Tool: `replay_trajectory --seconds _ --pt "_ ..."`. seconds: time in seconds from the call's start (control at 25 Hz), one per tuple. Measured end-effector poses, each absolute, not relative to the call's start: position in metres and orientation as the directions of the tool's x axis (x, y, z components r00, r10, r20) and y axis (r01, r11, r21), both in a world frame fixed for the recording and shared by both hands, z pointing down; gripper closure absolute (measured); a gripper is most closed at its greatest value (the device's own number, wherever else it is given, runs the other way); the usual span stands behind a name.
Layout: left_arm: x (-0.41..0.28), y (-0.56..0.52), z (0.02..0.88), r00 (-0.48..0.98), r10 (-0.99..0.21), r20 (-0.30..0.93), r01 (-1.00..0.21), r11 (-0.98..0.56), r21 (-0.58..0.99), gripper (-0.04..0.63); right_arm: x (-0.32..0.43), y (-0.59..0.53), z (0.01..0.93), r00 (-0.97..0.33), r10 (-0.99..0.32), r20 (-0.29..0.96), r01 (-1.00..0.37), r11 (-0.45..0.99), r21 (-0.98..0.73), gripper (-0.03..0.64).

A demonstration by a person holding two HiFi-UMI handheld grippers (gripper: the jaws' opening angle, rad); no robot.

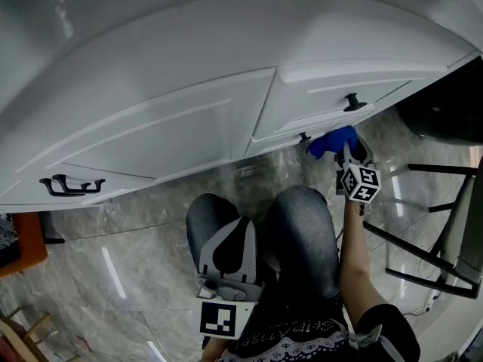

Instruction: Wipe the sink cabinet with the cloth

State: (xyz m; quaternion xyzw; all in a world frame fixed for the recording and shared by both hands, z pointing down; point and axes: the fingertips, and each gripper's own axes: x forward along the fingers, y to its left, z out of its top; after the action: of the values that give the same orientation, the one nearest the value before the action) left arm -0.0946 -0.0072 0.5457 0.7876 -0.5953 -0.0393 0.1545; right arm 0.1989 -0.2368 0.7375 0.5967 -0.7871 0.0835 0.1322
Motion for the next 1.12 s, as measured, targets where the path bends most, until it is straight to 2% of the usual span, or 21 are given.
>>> replay_trajectory --seconds 0.56,0.84,1.12 --pt "-0.081 -0.02 0.546 0.31 -0.943 0.122 -0.919 -0.264 0.291 0.591 0.196 -0.209 0.729 -0.291 -0.893 0.344 -0.946 0.322 0.034 0.503" --pt "-0.082 -0.023 0.545 0.302 -0.945 0.126 -0.925 -0.258 0.279 0.591 0.191 -0.176 0.679 -0.329 -0.903 0.276 -0.936 0.351 0.034 0.503" --pt "-0.084 -0.031 0.539 0.289 -0.95 0.117 -0.934 -0.253 0.251 0.591 0.152 -0.156 0.61 -0.462 -0.872 0.162 -0.876 0.477 0.07 0.503"
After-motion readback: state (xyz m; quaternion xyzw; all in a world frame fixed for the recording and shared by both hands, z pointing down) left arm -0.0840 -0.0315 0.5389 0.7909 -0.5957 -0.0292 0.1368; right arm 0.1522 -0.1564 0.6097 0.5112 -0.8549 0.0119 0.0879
